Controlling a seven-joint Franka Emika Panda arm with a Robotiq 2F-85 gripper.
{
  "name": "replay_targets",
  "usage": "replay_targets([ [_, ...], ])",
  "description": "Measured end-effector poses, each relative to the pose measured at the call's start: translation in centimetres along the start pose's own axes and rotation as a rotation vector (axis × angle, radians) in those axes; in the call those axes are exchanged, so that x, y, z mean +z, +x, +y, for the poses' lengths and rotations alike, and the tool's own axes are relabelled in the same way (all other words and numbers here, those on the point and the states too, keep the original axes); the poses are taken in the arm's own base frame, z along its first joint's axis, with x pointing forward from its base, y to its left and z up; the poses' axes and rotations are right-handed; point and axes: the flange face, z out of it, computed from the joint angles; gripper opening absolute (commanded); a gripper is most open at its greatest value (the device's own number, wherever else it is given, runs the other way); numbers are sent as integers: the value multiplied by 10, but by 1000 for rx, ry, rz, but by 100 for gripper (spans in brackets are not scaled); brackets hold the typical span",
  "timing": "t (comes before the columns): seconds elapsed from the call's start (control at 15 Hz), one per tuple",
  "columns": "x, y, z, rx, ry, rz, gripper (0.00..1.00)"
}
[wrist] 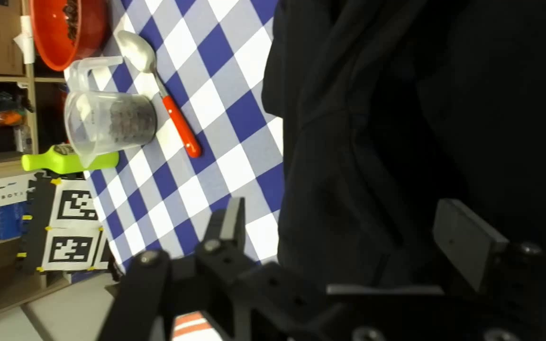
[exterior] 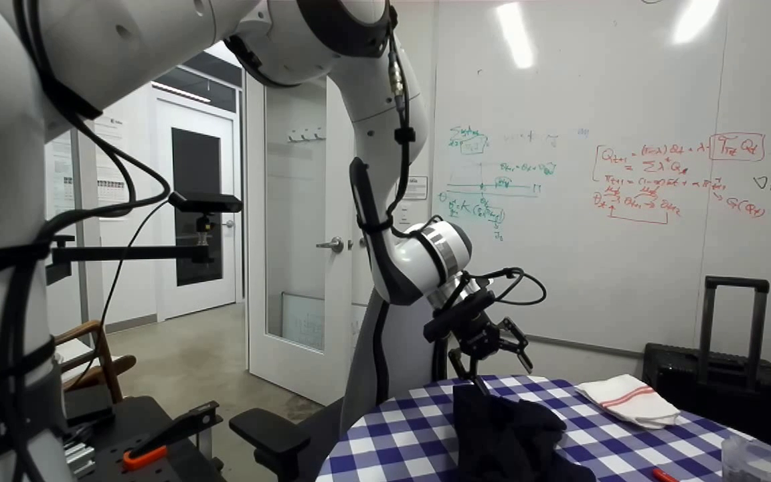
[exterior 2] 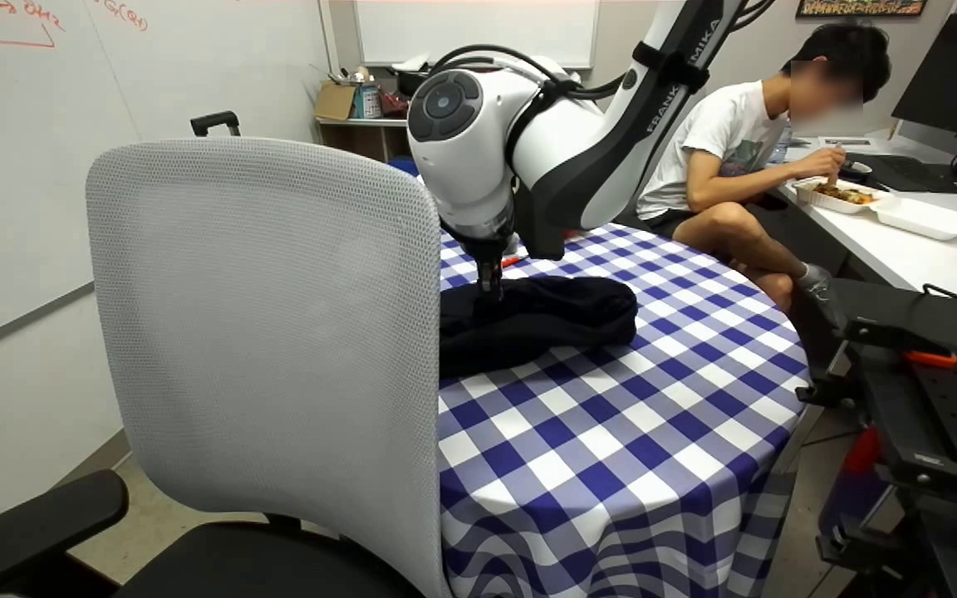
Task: Put the shirt on the chair.
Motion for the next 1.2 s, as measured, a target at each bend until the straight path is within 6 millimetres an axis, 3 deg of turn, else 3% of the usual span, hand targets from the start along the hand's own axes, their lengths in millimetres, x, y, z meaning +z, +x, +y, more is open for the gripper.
replay_targets([
  [0.53, 11, 4, -11, -31, 94, -50, 100],
  [0.6, 14, 5, -12, -31, 101, -55, 95],
  [0.73, 20, 7, -13, -28, 110, -64, 70],
  [0.87, 26, 9, -13, -18, 111, -72, 62],
  [1.2, 40, 16, -10, 6, 100, -92, 23],
])
